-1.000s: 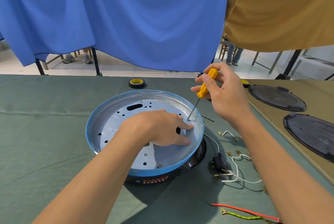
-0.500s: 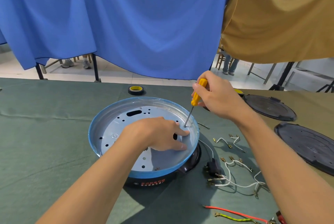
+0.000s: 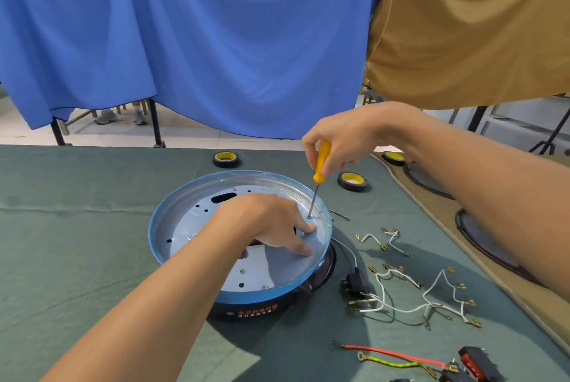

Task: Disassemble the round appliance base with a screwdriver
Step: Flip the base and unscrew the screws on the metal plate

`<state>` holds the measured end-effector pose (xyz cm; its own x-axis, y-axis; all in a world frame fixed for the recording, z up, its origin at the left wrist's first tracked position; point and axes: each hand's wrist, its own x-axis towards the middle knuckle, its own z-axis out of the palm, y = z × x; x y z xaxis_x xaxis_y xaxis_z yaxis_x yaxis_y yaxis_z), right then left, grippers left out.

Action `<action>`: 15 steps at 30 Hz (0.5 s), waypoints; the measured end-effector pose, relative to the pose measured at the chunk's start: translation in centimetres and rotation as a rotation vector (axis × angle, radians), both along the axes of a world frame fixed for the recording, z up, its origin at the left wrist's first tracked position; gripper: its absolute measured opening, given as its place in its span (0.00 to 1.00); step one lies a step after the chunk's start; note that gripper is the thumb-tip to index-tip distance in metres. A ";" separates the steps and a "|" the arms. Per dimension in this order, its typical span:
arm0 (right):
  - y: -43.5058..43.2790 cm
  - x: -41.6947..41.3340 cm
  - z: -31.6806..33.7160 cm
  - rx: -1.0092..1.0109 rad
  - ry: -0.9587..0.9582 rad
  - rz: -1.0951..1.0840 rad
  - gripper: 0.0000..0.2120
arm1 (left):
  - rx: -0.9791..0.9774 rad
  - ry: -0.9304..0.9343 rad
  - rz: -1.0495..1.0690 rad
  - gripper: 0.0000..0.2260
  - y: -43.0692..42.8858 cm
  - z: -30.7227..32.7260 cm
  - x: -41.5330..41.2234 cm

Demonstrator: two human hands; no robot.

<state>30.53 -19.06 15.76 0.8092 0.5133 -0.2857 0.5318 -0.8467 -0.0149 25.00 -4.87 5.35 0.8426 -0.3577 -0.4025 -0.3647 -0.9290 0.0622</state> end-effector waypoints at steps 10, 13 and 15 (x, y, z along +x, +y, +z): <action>0.4 -0.2 -1.6 0.046 -0.224 -0.008 0.10 | 0.038 -0.029 -0.041 0.25 -0.4 0.5 -0.1; 0.5 0.0 -1.5 0.078 -0.146 -0.034 0.14 | 0.053 -0.024 -0.043 0.26 -0.6 0.9 -0.2; 0.6 0.1 -1.6 0.019 -0.208 -0.094 0.30 | 0.070 -0.027 -0.054 0.25 -0.6 1.0 -0.2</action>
<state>30.65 -18.44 14.11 0.8943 0.4363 -0.0992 0.4436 -0.8934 0.0706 24.81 -5.48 6.31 0.8337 -0.3747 -0.4055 -0.4152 -0.9096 -0.0130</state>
